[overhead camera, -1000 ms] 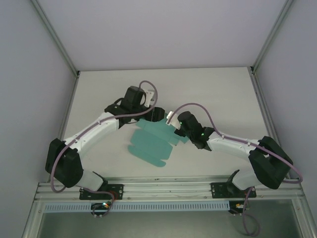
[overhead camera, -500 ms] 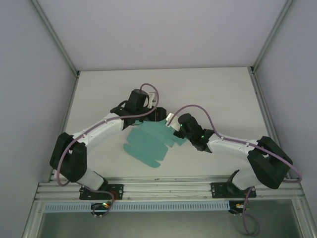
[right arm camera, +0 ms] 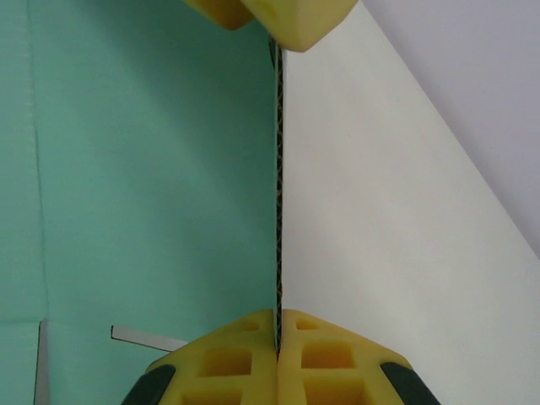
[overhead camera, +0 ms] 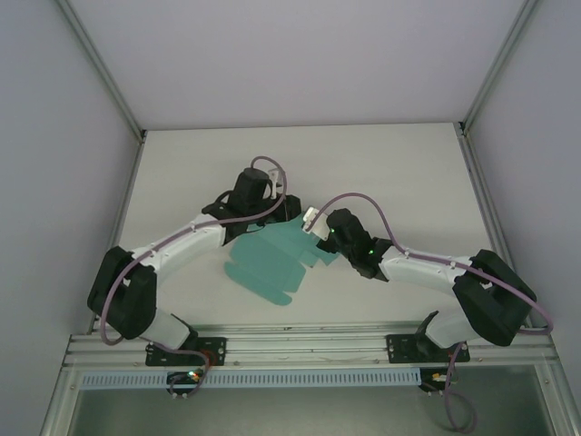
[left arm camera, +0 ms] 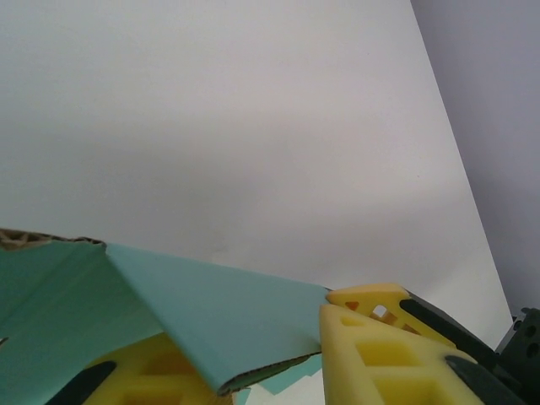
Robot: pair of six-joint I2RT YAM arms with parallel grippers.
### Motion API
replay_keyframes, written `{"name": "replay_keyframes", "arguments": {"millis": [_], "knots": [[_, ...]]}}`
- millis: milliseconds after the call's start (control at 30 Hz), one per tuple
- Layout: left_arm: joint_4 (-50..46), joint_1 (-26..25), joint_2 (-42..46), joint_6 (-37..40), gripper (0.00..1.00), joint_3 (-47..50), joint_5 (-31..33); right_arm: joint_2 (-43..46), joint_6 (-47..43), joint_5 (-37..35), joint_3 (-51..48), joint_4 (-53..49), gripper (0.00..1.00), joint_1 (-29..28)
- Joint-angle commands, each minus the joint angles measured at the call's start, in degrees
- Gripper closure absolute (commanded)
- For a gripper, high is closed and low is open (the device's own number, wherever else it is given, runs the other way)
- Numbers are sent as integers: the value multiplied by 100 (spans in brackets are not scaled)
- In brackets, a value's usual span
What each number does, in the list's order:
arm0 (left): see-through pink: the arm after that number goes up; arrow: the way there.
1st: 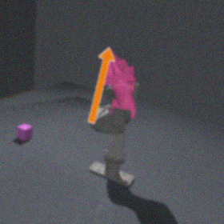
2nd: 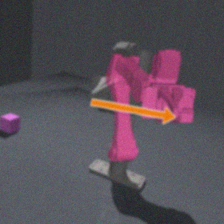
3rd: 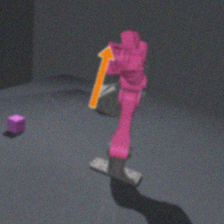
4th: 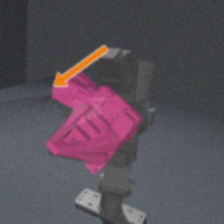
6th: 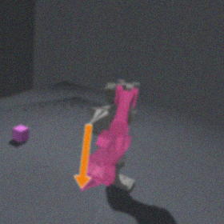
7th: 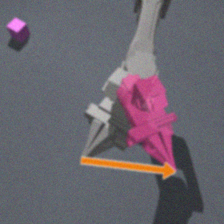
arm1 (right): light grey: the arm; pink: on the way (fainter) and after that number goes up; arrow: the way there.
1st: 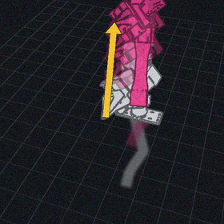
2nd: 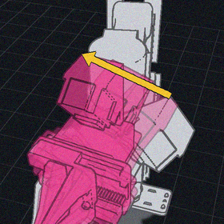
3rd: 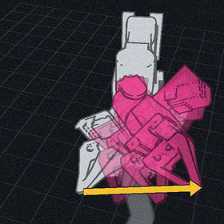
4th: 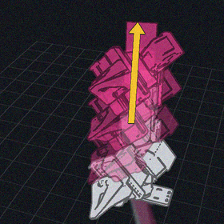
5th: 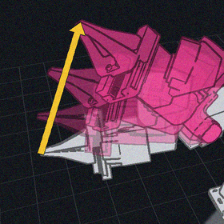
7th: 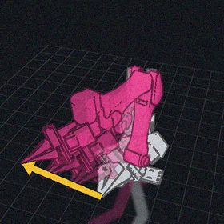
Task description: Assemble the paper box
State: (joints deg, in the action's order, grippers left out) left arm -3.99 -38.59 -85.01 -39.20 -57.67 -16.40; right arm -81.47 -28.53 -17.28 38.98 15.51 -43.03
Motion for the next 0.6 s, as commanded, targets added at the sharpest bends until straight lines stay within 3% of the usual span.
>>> {"name": "replay_keyframes", "arguments": {"millis": [0,100,233,367,567], "knots": [[-222,18,272,113,55,89,261,114,-91,56,-51,129,100,-65],[-520,25,579,360,33,163,381,114,-87,-76,-14,39,100,-48],[-1189,76,1364,774,2,498,1087,114,-33,-24,-25,-67,100,48],[-1932,753,2094,692,0,1084,1425,113,-36,-4,-40,-96,100,112],[-1978,2325,2878,523,0,2158,1015,285,-22,106,-57,-128,100,154]]}}
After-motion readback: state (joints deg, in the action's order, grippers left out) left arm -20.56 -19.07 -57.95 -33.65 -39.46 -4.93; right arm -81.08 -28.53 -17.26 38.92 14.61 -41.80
